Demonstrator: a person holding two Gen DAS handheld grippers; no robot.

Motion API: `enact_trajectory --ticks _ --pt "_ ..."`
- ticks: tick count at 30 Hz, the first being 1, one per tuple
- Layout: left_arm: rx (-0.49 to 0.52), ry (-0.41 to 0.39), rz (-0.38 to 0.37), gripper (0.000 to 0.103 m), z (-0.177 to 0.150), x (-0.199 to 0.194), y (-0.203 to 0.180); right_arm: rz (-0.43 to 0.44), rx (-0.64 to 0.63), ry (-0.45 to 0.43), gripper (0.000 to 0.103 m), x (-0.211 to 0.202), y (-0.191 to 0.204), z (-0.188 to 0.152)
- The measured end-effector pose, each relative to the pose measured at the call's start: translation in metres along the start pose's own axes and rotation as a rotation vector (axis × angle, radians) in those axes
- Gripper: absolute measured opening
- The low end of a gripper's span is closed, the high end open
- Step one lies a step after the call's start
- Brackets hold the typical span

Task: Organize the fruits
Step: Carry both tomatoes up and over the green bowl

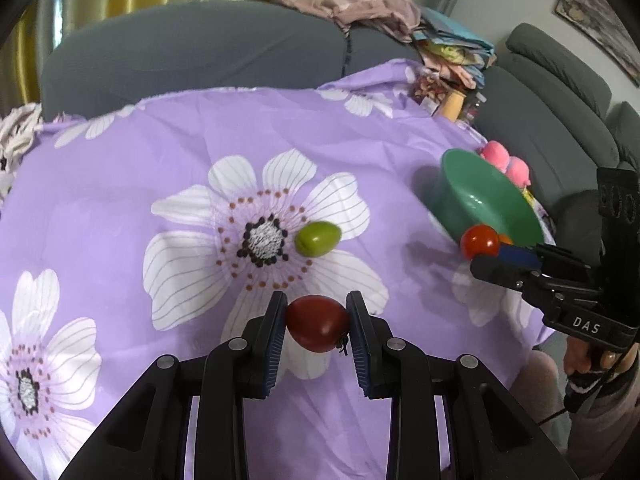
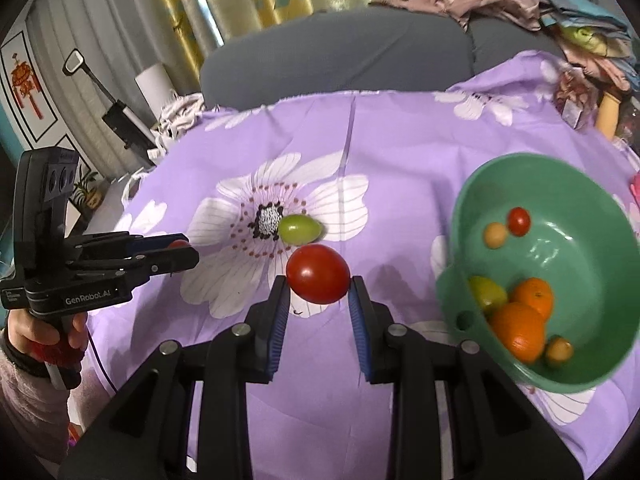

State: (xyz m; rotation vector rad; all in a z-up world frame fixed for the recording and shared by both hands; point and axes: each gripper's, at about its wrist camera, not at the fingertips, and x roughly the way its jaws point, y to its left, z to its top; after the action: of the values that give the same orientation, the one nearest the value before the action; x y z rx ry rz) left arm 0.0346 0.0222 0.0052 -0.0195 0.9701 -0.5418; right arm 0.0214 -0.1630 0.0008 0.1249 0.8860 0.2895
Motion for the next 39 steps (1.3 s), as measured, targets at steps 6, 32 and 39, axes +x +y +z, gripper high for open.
enact_trajectory --ticks 6,32,39 --pt "0.045 -0.023 -0.030 0.030 0.002 -0.014 -0.025 0.017 0.003 -0.031 0.030 -0.015 0.001 -0.006" --pt "0.180 0.006 -0.099 0.030 0.020 -0.002 -0.119 -0.005 0.107 -0.183 0.030 -0.080 -0.052 -0.031" --pt "0.209 0.002 -0.112 0.030 0.034 0.007 -0.140 -0.015 0.147 -0.204 0.030 -0.085 -0.075 -0.035"
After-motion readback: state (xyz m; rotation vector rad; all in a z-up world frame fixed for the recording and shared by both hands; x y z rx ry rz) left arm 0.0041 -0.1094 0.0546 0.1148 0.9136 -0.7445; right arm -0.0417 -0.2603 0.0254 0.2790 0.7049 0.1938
